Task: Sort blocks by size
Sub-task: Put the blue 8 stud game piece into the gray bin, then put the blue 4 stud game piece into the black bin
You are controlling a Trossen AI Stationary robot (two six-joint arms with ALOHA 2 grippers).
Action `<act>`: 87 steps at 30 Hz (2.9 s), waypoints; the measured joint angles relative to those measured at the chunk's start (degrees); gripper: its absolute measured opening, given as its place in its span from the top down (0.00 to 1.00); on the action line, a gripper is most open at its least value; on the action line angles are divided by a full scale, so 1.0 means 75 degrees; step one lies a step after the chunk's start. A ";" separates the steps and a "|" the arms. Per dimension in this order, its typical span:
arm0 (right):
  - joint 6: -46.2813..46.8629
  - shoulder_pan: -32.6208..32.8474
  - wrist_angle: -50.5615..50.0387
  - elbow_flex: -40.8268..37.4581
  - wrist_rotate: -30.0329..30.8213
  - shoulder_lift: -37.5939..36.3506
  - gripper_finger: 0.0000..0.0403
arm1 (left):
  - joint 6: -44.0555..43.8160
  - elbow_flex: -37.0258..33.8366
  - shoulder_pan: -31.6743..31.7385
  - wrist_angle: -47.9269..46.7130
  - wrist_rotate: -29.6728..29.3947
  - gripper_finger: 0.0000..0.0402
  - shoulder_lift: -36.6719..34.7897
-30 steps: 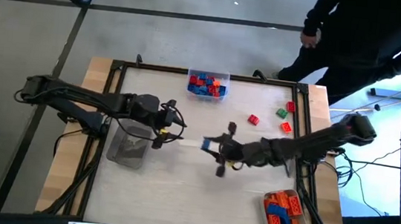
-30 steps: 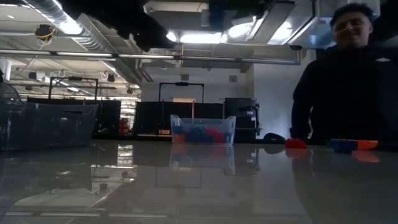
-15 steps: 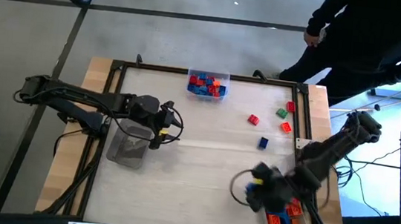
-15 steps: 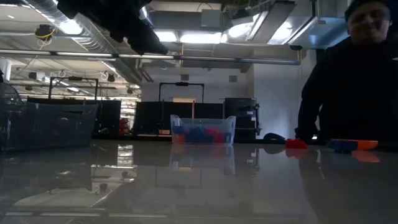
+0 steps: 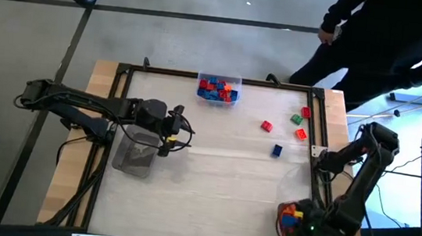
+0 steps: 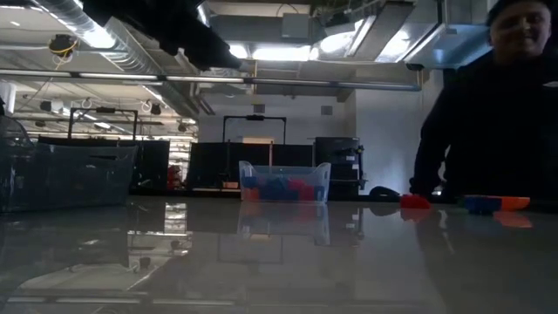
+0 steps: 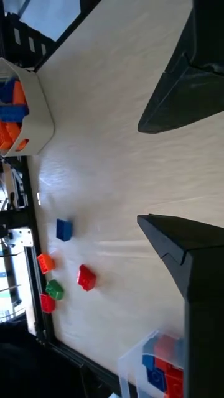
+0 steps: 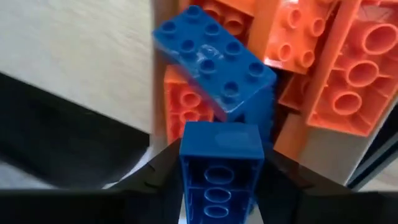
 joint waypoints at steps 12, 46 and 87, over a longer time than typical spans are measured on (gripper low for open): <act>-0.0068 -0.0180 -0.0164 0.0004 -0.2139 0.0248 0.34 | -0.0012 0.0000 0.0000 0.0010 0.0003 0.47 0.0000; -0.4823 -0.5040 -0.3524 -0.0303 0.3391 -0.0185 0.27 | -0.0308 -0.0003 0.0000 -0.0321 0.0009 0.47 0.0003; -0.6223 -0.7590 0.1479 -0.3914 0.3206 -0.0311 0.67 | -0.0484 -0.0006 0.0000 -0.0313 0.0006 0.47 -0.0046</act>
